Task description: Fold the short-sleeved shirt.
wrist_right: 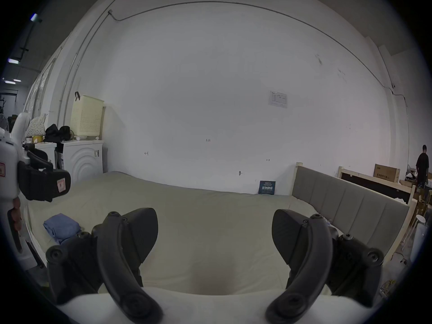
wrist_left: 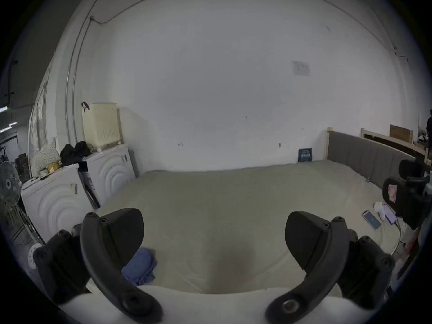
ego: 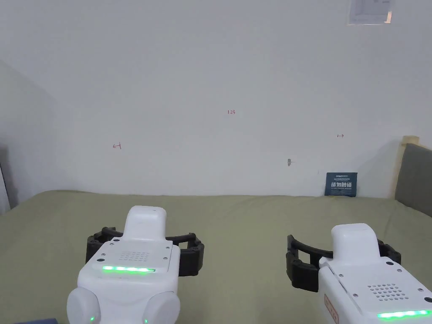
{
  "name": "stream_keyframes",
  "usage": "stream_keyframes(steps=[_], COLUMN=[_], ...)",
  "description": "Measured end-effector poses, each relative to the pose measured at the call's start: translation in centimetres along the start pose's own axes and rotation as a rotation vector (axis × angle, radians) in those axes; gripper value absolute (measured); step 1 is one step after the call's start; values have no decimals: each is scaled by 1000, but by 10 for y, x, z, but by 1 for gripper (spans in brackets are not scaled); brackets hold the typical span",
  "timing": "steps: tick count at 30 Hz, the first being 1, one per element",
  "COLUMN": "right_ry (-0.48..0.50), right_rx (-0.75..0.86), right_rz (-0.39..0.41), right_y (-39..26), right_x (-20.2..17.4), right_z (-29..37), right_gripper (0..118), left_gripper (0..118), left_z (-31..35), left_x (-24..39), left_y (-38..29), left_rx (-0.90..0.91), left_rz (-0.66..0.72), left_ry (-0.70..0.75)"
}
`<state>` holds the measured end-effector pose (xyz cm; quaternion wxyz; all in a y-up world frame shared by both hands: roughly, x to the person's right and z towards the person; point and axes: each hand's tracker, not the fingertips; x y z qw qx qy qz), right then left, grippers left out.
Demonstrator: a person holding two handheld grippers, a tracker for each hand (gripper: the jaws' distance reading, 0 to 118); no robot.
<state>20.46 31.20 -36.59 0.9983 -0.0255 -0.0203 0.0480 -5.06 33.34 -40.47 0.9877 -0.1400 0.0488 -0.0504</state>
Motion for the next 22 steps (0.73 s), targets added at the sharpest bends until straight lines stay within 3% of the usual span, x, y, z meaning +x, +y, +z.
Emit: stream_keyframes(steps=[4, 8, 11, 22], right_ry=[3, 2, -2, 2], right_rx=[1, 1, 4, 6], right_rz=[-6, -5, -9, 2], right_y=[0, 1, 2, 5], right_x=[0, 1, 3, 4], right_z=[0, 1, 2, 5], right_gripper=[103, 103, 103, 103], left_gripper=[118, 118, 118, 118], left_z=[0, 12, 15, 16], left_x=[-4, -2, 7, 0], left_y=[2, 0, 1, 3], left_rx=[-7, 108, 31, 57], left_rz=[17, 9, -80, -21], left_ry=[-49, -70, -7, -59])
